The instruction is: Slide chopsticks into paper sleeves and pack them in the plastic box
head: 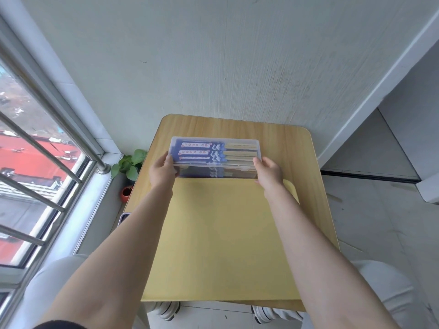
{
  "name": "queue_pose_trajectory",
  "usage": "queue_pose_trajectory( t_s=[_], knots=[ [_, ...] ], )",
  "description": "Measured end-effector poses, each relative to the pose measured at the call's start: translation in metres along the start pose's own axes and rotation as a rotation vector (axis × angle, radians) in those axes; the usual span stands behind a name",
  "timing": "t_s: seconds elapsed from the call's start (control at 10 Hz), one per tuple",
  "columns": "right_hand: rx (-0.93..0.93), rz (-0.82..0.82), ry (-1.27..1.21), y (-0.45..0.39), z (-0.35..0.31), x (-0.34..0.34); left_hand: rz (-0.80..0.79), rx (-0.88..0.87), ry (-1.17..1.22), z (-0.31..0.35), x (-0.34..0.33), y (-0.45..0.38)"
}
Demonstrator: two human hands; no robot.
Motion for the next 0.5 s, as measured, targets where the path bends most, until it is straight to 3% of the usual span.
queue_pose_trajectory(
  t_s=[0.3,0.5],
  knots=[
    [-0.094,-0.003,-0.134,0.004,-0.005,-0.003,0.042,0.071,0.004,0.005,0.004,-0.001],
    [-0.068,0.069,-0.02,0.001,-0.019,0.001,0.033,0.012,-0.187,0.021,0.001,0.01]
  ],
)
Point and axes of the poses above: each hand's wrist, its own y-axis away from the middle knuckle, its own x-axis out of the back of the hand, z = x × y, the point moved 6 cm from there along -y, towards the middle knuckle, and after that the axes turned 7 degrees about -z, right-handed, at the moved point
